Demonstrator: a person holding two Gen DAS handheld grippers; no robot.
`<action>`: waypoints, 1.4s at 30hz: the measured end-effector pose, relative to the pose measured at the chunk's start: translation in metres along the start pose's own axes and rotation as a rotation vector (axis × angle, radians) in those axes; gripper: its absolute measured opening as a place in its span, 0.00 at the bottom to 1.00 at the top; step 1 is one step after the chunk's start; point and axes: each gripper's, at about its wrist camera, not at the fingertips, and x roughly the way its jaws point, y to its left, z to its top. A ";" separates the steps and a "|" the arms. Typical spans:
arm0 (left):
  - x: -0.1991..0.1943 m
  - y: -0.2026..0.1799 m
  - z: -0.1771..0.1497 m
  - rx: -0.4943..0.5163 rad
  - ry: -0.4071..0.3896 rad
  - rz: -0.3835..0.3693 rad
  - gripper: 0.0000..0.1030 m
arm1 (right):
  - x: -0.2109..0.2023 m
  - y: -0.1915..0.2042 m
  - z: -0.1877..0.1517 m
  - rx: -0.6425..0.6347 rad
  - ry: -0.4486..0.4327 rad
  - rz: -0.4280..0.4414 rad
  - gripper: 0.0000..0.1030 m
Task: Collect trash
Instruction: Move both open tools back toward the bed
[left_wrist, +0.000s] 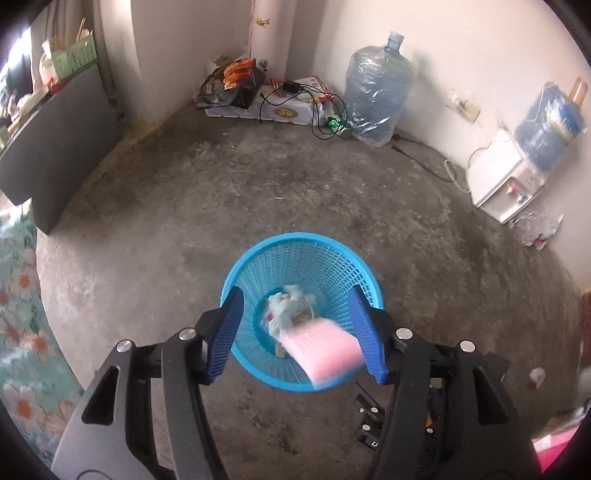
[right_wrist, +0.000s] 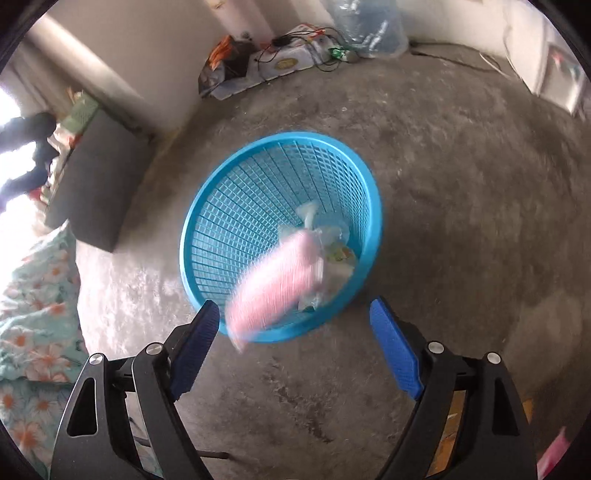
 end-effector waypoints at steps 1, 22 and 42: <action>-0.004 0.002 -0.001 0.004 -0.006 0.000 0.54 | -0.005 -0.002 -0.004 0.005 -0.014 0.009 0.79; -0.327 0.050 -0.091 0.100 -0.352 -0.056 0.66 | -0.224 0.121 -0.100 -0.303 -0.462 0.074 0.93; -0.569 0.226 -0.277 -0.257 -0.625 0.233 0.74 | -0.321 0.231 -0.156 -0.527 -0.378 0.403 0.94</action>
